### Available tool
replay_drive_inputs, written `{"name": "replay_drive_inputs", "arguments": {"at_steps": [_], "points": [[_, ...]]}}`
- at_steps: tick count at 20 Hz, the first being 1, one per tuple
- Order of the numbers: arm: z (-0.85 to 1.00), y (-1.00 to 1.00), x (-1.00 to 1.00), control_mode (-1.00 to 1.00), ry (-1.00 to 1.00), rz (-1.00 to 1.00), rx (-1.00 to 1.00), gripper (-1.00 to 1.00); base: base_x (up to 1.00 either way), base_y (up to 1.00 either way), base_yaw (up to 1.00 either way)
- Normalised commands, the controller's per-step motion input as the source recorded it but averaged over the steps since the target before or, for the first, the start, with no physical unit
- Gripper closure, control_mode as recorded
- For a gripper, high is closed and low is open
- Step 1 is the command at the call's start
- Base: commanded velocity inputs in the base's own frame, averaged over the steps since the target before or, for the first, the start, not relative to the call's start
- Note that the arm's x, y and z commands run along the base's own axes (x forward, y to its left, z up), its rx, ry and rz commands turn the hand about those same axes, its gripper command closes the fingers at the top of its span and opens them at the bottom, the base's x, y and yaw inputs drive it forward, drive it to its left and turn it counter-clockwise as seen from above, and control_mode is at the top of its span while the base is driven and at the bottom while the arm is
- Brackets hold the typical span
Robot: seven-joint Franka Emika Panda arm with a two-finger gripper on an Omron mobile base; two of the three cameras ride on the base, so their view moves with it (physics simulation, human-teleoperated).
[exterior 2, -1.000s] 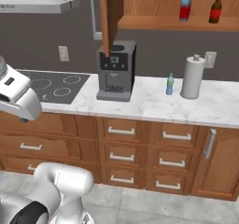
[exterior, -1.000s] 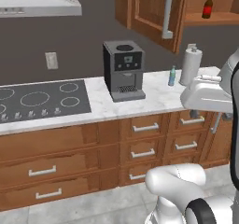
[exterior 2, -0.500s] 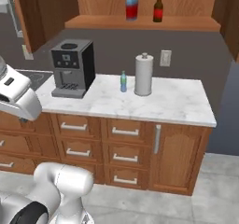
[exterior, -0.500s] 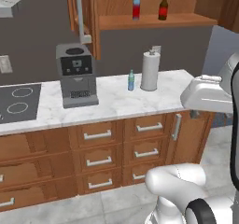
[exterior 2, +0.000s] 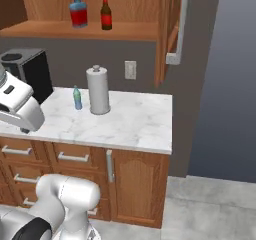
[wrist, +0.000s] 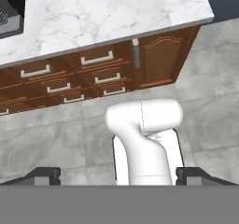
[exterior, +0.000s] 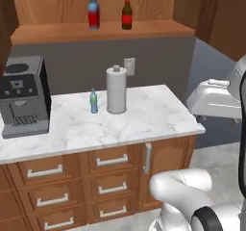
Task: Sort all alcoholic drinks to one cabinet, and non-alcoholic drinks to the other.
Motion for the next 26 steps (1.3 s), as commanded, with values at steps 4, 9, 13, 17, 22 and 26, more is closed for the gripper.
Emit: {"name": "replay_drive_inputs", "arguments": {"at_steps": [4, 9, 13, 17, 22, 26], "points": [[0.0, 0.0, 0.0, 1.0, 0.0, 0.0, 0.0, -1.0, 0.8, -0.82, 0.0], [0.0, 0.0, 0.0, 1.0, 0.0, 0.0, 0.0, -1.0, 0.73, -0.11, 0.0], [0.0, 0.0, 0.0, 1.0, 0.0, 0.0, 0.0, -1.0, 0.55, 0.3, 0.0], [0.0, 0.0, 0.0, 1.0, 0.0, 0.0, 0.0, -1.0, 0.68, 0.25, 0.0], [0.0, 0.0, 0.0, 1.0, 0.0, 0.0, 0.0, -1.0, 0.62, 0.34, 0.0], [-0.04, 0.45, 0.03, -1.0, -0.01, 0.0, 0.0, -1.0, 0.1, 0.11, 0.0]]}}
